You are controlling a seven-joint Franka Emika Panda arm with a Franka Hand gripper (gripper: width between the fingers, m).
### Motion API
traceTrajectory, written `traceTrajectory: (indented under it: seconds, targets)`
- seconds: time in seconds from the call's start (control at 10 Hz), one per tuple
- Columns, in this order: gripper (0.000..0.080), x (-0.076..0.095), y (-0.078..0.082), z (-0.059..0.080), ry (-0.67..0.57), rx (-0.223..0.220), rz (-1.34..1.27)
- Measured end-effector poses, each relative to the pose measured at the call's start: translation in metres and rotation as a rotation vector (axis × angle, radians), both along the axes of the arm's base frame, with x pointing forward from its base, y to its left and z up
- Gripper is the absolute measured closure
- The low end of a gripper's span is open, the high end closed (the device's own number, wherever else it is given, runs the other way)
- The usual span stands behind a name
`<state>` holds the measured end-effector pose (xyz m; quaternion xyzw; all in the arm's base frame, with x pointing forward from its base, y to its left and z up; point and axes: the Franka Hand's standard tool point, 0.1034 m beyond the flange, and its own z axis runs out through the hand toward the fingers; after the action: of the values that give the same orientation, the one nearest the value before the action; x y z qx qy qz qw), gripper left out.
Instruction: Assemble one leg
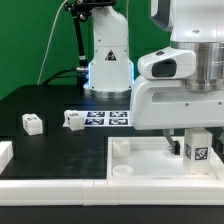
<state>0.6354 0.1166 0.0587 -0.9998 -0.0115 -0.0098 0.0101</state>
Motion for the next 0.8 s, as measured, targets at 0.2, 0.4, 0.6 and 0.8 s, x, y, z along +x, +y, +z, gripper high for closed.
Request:
traceTrajectory:
  seconds: [0.2, 0.4, 0.6, 0.8]
  targets:
    - [0.0516, 0.0, 0.0, 0.0, 0.0, 0.0, 0.0]
    - [0.0512, 0.0, -0.0001, -0.0001, 0.001, 0.0, -0.03]
    - [0.0512, 0.0006, -0.0031, -0.0002, 0.003, 0.008, -0.114]
    - [0.0512, 0.001, -0.0032, -0.0001, 0.009, 0.026, -0.371]
